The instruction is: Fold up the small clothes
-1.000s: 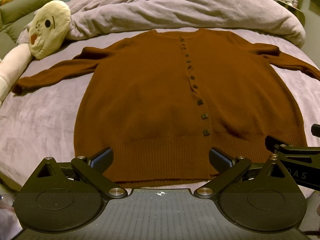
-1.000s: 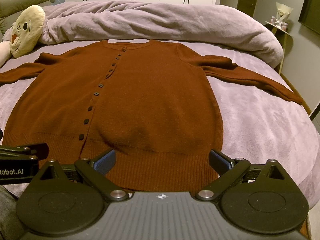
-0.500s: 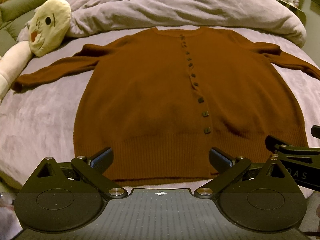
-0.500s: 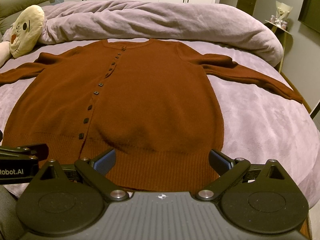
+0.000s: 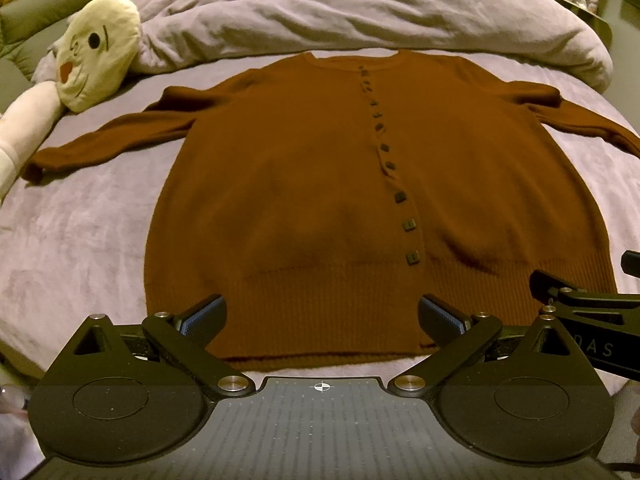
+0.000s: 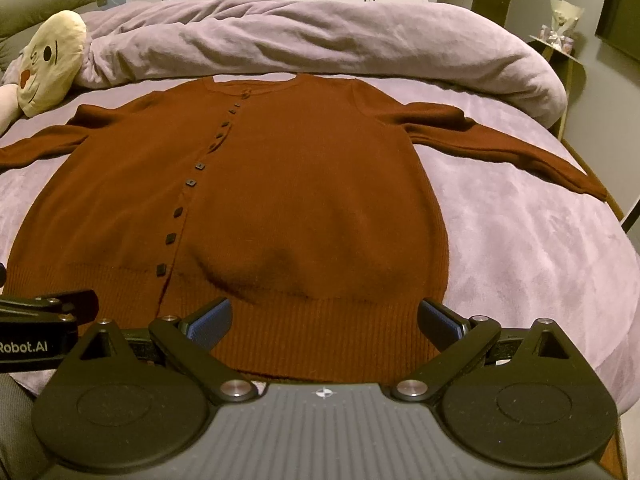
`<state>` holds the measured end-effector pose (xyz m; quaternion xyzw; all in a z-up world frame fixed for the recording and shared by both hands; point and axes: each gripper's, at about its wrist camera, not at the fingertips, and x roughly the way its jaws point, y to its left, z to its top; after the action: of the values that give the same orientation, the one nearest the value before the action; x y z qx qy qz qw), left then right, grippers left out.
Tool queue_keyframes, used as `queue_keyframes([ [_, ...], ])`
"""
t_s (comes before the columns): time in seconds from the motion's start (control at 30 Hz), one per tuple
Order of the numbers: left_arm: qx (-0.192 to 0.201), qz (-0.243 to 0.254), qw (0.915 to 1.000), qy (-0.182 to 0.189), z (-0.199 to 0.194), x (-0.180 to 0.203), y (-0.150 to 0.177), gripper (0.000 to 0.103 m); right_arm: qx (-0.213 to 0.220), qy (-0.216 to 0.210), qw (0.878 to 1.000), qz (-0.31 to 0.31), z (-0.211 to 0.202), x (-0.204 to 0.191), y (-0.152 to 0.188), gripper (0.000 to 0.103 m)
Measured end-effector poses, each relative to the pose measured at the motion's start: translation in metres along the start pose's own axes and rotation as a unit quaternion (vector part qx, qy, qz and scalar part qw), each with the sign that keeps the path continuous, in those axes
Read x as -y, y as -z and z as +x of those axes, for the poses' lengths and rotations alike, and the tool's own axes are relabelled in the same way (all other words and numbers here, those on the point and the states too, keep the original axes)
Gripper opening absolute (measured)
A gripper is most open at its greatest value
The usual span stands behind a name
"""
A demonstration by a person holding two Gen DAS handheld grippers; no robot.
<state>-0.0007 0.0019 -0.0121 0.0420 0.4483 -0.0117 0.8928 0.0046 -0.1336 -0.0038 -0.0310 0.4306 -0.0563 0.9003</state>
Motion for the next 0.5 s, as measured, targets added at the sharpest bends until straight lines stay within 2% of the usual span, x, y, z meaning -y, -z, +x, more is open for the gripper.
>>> queue_keyframes([
  [0.5,0.0,-0.001,1.0,0.002,0.0011,0.0002,0.0011,0.103,-0.002,0.0,1.0,0.002,0.0002,0.0012,0.0,0.099],
])
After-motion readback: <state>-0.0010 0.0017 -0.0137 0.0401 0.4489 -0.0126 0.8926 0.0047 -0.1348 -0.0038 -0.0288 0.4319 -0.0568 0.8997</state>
